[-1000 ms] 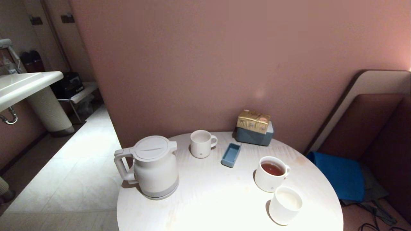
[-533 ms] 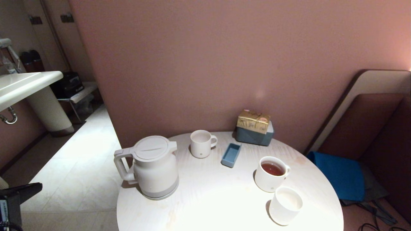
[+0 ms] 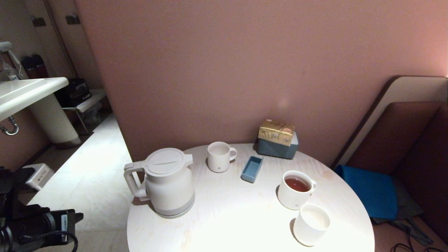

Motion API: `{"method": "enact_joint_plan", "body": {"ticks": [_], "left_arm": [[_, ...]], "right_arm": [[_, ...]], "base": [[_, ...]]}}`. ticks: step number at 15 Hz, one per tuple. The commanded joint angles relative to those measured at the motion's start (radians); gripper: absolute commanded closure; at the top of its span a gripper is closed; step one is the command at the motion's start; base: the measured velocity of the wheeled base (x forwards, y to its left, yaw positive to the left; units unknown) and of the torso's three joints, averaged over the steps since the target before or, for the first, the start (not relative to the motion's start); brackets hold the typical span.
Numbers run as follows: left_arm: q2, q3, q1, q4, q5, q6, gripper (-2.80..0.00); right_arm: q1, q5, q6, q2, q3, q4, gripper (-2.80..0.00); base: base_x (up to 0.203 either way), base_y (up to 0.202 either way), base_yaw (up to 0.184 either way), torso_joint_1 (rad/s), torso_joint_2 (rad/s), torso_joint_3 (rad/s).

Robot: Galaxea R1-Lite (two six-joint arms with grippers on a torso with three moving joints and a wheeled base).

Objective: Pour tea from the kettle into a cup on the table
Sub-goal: Pick up the kettle

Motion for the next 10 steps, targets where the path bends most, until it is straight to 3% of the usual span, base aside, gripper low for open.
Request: {"method": "enact_joint_plan", "body": {"ticks": [1,6,8,9,10], "left_arm": [[0.086,0.053,-0.022,-0.152,0.001,-0.005,0.0],[0.24,0.052,-0.113,-0.359,0.01,-0.042,0.0],[0.289,0.042,-0.118,-0.369,0.011,-0.049,0.0],[0.329,0.035,-0.119,-0.378,0.013,-0.049,-2.8],[0.364,0.031,-0.119,-0.413,0.021,-0.047,-2.8]], "right_arm": [[0.001,0.0,-0.001,0.0,0.0,0.001,0.0],[0.001,0.0,-0.001,0.0,0.0,0.001,0.0],[0.001,0.0,-0.001,0.0,0.0,0.001,0.0],[0.0,0.0,-0.001,0.0,0.0,0.001,0.0],[0.001,0.001,-0.001,0.0,0.0,0.001,0.0]], "base": [[0.0,0.0,0.0,0.0,0.0,0.0],[0.0,0.0,0.0,0.0,0.0,0.0],[0.0,0.0,0.0,0.0,0.0,0.0],[0.0,0.0,0.0,0.0,0.0,0.0],[0.0,0.0,0.0,0.0,0.0,0.0]]}}
